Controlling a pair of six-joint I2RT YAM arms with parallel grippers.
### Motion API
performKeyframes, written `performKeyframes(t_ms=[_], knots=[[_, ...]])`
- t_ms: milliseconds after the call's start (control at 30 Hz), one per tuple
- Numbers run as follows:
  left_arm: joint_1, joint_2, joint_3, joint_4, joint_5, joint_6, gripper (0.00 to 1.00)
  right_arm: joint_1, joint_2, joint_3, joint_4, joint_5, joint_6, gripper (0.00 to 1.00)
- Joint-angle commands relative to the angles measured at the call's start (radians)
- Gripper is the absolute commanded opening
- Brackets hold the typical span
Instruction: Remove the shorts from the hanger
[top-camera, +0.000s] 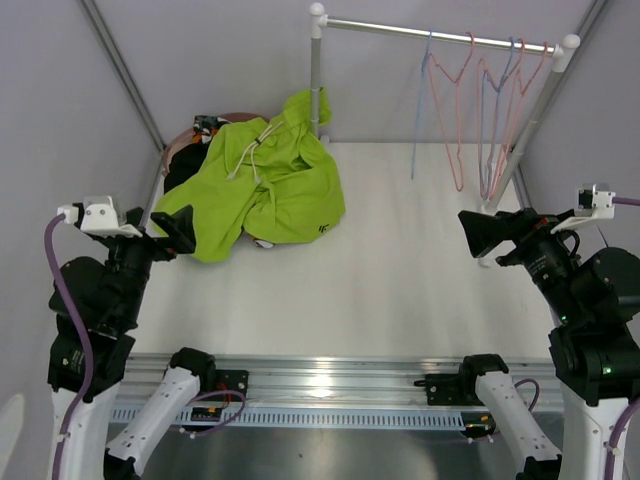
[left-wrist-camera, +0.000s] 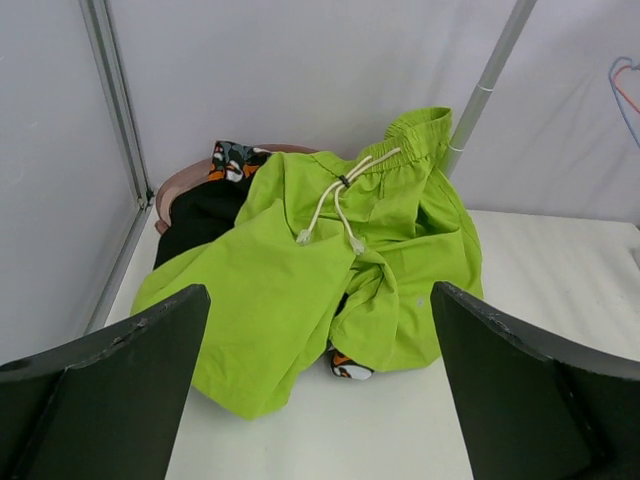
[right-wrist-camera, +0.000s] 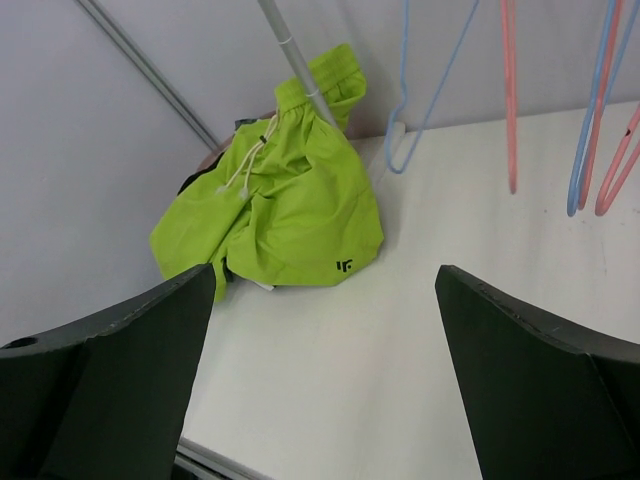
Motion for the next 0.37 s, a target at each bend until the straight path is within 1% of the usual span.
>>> performKeyframes(t_ms=[0,67,233,333], knots=[[-0.006,-0.011,0.073,-0.063,0.064,0.046,0.99,-0.002,-0.032,-0.009,0.056,0.006,-0.01,1.0],[-0.006,-0.01,0.076,-0.068,0.051,0.043,0.99,-0.002,-0.046,-0.027,0.062,0.006,-0.009,1.0],[-0.006,0.005,0.064,-0.03,0.145,0.05,0.99,-0.002,-0.065,-0.059,0.098,0.033,0.008,0.99],[-0.006,0.021,0.076,-0.004,0.085,0.04,0.99,-0.002,-0.025,-0.032,0.07,0.015,-0.013,0.99]])
